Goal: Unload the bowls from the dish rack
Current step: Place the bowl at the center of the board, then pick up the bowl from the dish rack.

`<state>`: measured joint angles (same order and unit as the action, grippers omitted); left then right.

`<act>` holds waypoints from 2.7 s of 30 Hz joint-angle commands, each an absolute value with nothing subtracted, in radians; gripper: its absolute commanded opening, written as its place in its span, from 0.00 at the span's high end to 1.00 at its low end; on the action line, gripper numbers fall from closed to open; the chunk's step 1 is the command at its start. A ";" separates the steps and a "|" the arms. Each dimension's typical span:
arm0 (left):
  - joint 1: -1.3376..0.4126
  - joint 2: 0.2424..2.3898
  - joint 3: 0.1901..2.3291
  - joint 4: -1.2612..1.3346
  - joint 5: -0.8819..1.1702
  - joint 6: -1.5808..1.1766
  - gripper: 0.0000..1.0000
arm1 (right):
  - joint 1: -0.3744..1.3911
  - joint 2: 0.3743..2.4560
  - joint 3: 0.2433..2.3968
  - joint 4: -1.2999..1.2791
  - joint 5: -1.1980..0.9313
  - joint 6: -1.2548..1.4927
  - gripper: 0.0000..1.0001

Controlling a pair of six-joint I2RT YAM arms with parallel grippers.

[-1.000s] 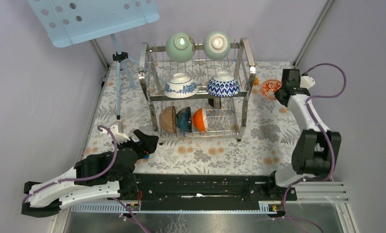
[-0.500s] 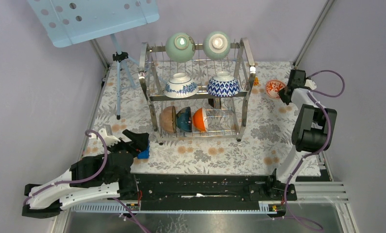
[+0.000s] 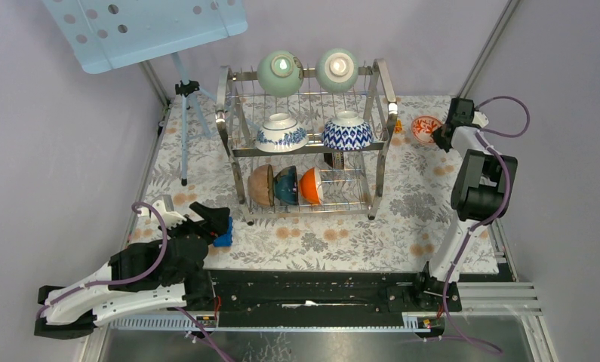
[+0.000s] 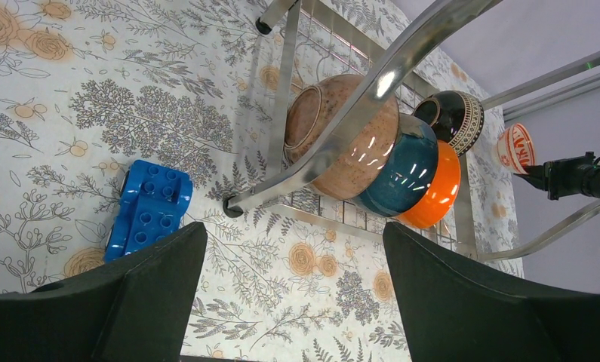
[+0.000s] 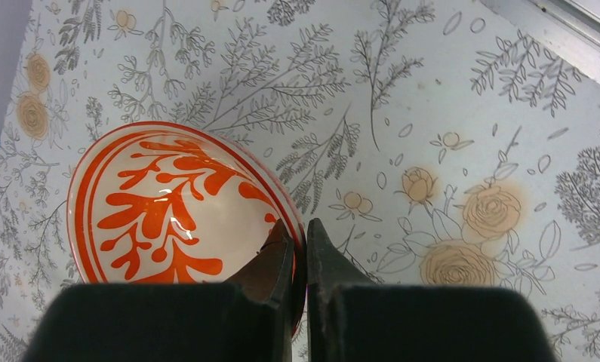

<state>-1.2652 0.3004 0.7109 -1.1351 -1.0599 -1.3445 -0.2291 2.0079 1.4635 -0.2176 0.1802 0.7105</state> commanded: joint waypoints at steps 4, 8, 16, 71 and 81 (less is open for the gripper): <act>-1.264 0.304 0.706 -1.142 -1.091 -1.356 0.09 | -0.235 2.037 1.548 -0.207 0.149 0.689 1.00; -1.264 0.302 0.707 -1.146 -1.089 -1.361 0.09 | -0.235 2.059 1.563 -0.218 0.156 0.679 1.00; -1.264 0.308 0.706 -1.146 -1.094 -1.361 0.09 | -0.236 2.084 1.571 -0.222 0.162 0.672 1.00; -1.272 0.295 0.706 -1.150 -1.087 -1.379 0.01 | -0.214 1.727 1.372 -0.149 0.082 0.670 0.10; -1.272 0.409 0.740 -1.152 -1.079 -1.364 0.01 | -0.061 1.330 1.170 -0.071 0.161 0.659 0.11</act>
